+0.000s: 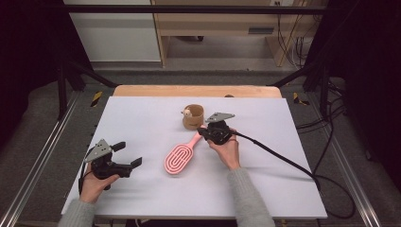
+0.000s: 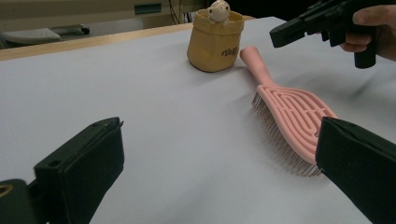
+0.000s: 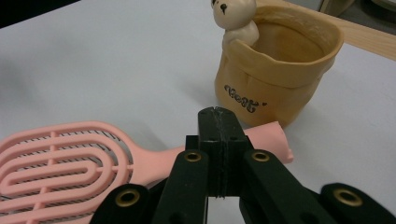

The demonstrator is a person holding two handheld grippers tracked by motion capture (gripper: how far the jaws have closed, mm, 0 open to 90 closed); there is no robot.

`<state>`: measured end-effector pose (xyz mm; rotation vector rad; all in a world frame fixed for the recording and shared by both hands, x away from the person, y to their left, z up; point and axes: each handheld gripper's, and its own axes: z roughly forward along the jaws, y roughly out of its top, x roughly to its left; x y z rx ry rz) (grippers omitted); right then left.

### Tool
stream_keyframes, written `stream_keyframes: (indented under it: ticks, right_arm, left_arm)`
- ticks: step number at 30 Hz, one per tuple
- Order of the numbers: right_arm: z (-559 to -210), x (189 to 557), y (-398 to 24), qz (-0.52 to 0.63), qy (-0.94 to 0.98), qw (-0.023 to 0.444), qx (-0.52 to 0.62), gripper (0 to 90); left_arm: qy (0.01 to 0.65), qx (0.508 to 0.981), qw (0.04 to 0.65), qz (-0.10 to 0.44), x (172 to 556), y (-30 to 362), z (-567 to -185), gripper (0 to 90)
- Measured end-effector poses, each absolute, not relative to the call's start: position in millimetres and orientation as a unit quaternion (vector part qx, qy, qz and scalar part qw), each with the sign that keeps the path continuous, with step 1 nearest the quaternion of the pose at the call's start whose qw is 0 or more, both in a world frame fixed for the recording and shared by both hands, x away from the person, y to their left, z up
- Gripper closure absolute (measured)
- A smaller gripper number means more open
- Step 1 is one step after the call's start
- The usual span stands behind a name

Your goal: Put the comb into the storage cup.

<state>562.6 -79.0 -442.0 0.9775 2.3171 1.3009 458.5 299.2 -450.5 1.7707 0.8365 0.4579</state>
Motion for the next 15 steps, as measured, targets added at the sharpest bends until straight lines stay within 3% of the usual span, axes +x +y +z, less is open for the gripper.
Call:
stream_keyframes:
  ticks: [15]
  right_arm:
    - [-451.9, 577.0, -65.0, 0.443, 0.814, 0.160, 0.341, 90.0]
  left_arm:
    - [0.352, 0.742, 0.537, 0.192, 458.6, 299.9, -450.5, 1.0]
